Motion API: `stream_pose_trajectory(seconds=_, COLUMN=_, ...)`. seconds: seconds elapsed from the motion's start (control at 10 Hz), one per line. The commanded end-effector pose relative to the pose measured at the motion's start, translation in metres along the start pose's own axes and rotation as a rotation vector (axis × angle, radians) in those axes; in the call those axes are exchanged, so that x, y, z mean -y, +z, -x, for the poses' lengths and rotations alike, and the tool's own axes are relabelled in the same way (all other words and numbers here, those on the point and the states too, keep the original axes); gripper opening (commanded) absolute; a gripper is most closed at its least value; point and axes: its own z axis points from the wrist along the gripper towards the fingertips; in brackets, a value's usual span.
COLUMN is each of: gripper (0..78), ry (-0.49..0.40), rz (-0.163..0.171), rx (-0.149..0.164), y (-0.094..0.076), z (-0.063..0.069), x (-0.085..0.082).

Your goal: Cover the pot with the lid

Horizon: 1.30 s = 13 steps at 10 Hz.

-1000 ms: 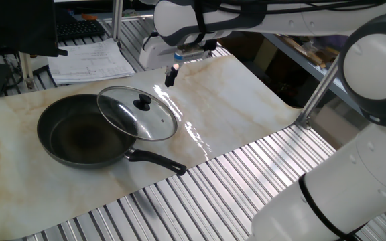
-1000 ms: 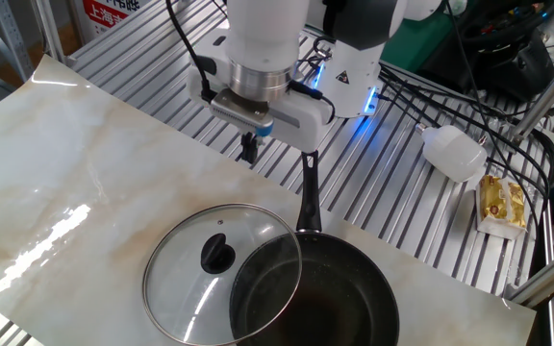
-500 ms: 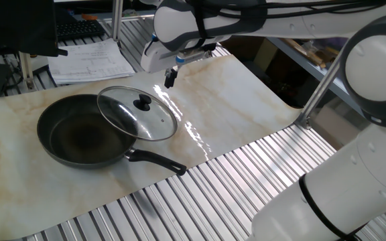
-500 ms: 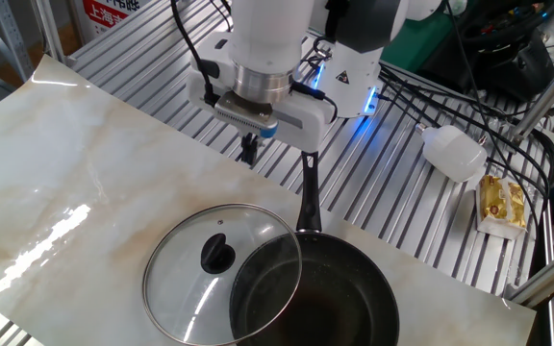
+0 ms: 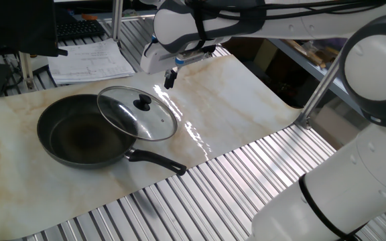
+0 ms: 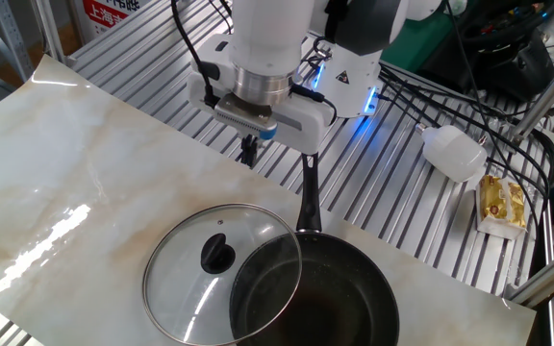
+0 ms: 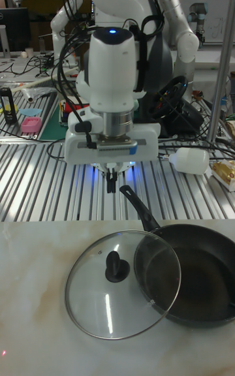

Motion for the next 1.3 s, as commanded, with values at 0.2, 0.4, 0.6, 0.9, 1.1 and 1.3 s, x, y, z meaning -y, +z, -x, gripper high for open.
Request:
stream_pose_trajectory(seconds=0.2, gripper=0.0, ry=0.000, rz=0.002, rx=0.004, y=0.001, z=0.007, x=0.004)
stream_pose_trajectory(seconds=0.4, gripper=0.0, ry=-0.001, rz=0.003, rx=0.006, y=0.004, z=0.009, x=0.005)
stream_pose_trajectory(seconds=0.6, gripper=0.0, ry=-0.002, rz=0.003, rx=0.008, y=0.007, z=0.011, x=0.006)
stream_pose_trajectory(seconds=0.9, gripper=0.0, ry=-0.009, rz=0.003, rx=0.009, y=0.006, z=0.012, x=0.006)
stream_pose_trajectory(seconds=1.1, gripper=0.0, ry=-0.009, rz=0.002, rx=0.009, y=0.008, z=0.011, x=0.006)
stream_pose_trajectory(seconds=1.3, gripper=0.0, ry=-0.005, rz=0.003, rx=0.010, y=0.014, z=0.011, x=0.006)
